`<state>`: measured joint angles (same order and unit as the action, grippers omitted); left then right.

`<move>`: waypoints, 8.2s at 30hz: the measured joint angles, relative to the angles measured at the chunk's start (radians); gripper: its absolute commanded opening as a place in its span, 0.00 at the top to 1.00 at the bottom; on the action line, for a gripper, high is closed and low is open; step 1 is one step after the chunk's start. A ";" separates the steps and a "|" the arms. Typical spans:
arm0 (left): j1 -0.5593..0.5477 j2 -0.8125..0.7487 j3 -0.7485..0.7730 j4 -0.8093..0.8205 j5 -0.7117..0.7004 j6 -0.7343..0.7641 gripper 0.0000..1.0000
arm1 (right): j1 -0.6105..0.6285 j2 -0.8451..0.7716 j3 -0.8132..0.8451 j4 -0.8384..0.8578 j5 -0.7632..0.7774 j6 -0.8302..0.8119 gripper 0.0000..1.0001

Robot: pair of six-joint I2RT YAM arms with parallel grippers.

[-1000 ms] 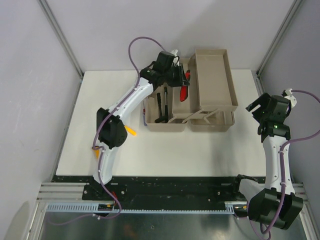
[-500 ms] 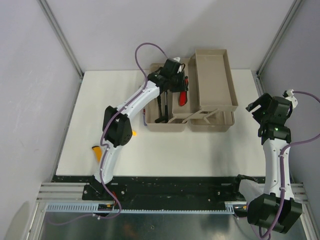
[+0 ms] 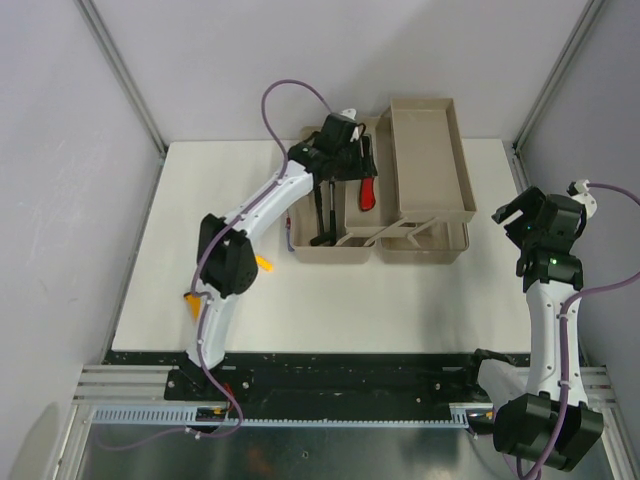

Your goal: Pack the tool kit

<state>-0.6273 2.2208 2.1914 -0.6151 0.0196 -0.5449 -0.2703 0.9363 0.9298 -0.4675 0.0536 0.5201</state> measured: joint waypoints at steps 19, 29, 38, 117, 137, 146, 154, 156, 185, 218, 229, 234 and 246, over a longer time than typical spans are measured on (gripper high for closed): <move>0.532 -1.075 -0.968 -0.050 -0.132 0.071 0.03 | 0.000 0.006 0.000 -0.035 0.010 0.002 0.15; 0.735 -0.962 -1.059 -0.261 -0.175 0.093 0.03 | -0.062 0.069 0.000 -0.013 0.018 0.002 0.13; 0.788 -0.924 -1.257 -0.335 -0.166 0.036 0.01 | -0.097 0.225 0.036 0.047 0.018 0.002 0.13; 0.466 -0.716 -1.379 -0.154 -0.204 -0.051 1.00 | -0.135 0.164 0.114 0.041 0.076 -0.056 0.16; 0.425 -0.865 -1.036 -0.165 -0.091 0.053 1.00 | -0.113 0.026 0.115 -0.009 0.077 -0.068 0.16; 0.256 -0.600 -0.512 -0.137 0.096 0.055 1.00 | -0.084 0.010 0.115 -0.032 0.069 -0.061 0.16; 0.105 -0.185 -0.029 -0.110 0.231 0.003 1.00 | -0.039 0.005 0.115 -0.041 0.061 -0.051 0.17; 0.077 -0.097 0.068 -0.107 0.248 -0.011 1.00 | -0.028 0.002 0.115 -0.046 0.061 -0.050 0.17; -0.012 0.099 0.114 -0.037 0.225 -0.083 0.38 | 0.011 -0.084 0.115 -0.104 0.089 -0.049 0.17; 0.369 -0.626 -1.105 -0.034 -0.205 -0.190 0.16 | 0.393 -0.025 0.156 0.077 -0.121 -0.248 0.13; 0.386 -0.424 -1.067 0.000 -0.259 -0.220 0.48 | 0.529 -0.021 0.165 0.092 -0.033 -0.297 0.13; 0.396 -0.393 -1.027 0.024 -0.272 -0.223 0.73 | 0.550 -0.016 0.165 0.092 -0.016 -0.306 0.13; 0.399 -0.416 -1.027 0.039 -0.275 -0.177 1.00 | 0.613 0.044 0.165 0.122 -0.089 -0.355 0.07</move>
<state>-0.2287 1.8050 1.1645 -0.5762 -0.2558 -0.7223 0.3428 0.9806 1.0946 -0.3454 -0.0349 0.1650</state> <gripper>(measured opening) 0.063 0.897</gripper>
